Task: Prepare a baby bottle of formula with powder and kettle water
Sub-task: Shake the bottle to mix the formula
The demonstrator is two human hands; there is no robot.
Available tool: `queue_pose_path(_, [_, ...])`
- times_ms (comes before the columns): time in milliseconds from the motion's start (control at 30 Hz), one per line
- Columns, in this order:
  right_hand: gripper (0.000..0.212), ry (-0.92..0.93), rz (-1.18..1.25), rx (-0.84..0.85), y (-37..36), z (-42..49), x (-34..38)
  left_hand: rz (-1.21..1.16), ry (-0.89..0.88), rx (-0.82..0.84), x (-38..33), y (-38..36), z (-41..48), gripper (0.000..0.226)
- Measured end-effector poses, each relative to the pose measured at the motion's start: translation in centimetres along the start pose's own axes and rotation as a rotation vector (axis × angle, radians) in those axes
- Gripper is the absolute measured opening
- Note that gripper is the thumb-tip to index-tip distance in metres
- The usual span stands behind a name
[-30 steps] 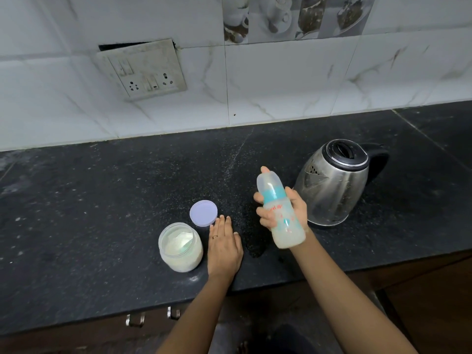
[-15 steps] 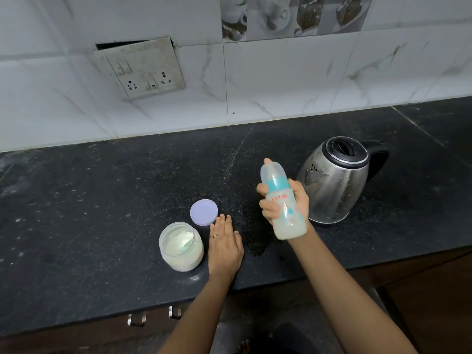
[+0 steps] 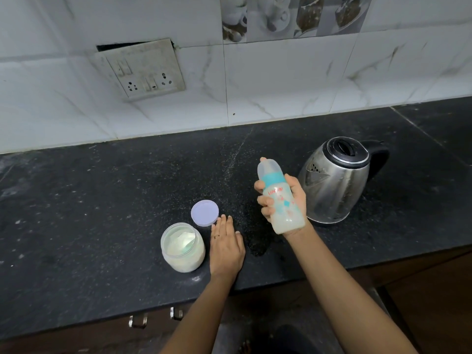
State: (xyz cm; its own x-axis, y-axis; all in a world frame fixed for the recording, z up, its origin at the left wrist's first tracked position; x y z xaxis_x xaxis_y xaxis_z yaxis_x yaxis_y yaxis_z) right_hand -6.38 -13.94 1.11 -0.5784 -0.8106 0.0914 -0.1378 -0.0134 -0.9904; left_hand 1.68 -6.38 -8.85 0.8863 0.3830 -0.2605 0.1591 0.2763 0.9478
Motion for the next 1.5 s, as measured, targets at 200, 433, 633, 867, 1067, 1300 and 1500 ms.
queue_pose_path(200, [0.059, 0.242, 0.045, -0.198, 2.1, 0.2, 2.0, -0.002, 0.008, 0.015, 0.1, -0.1, 0.0, 0.061])
queue_pose_path(433, [0.091, 0.214, -0.022, -0.158, 1.7, 0.0, 1.4, 0.013, 0.002, 0.017, 0.2, -0.4, 0.1, 0.058])
queue_pose_path(633, [0.075, 0.203, 0.051, -0.192, 1.2, -0.3, 1.3, 0.003, 0.001, 0.017, 0.1, -0.3, 0.1, 0.060])
queue_pose_path(867, [0.078, 0.007, 0.123, 0.044, -0.7, 0.5, -0.8, 0.008, -0.002, 0.007, 0.0, -0.2, 0.1, 0.059])
queue_pose_path(1067, [0.065, -0.035, 0.069, 0.050, 0.5, 0.6, -0.5, 0.014, -0.002, 0.002, 0.2, -0.2, 0.2, 0.057])
queue_pose_path(1300, [0.057, -0.045, -0.019, 0.123, 0.5, 0.1, -0.5, 0.019, -0.010, -0.010, 0.2, -0.1, 0.1, 0.055])
queue_pose_path(1500, [0.058, -0.062, 0.031, 0.151, 1.0, -0.1, -0.5, 0.023, -0.016, -0.014, -0.2, -0.1, -0.5, 0.055])
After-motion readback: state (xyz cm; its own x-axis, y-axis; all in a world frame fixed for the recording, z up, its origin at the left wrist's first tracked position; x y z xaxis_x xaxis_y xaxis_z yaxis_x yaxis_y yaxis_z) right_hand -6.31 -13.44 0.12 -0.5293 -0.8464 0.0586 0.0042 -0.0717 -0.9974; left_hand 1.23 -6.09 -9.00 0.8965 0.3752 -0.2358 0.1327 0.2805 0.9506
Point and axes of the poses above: each hand's wrist, its own z-axis towards the middle knuckle, its own y-axis out of the back of the hand, x = y × z, the point moved 10 cm from there along z, towards the middle knuckle, and after that the axes turned 12 degrees about z, right-handed, at the moved point
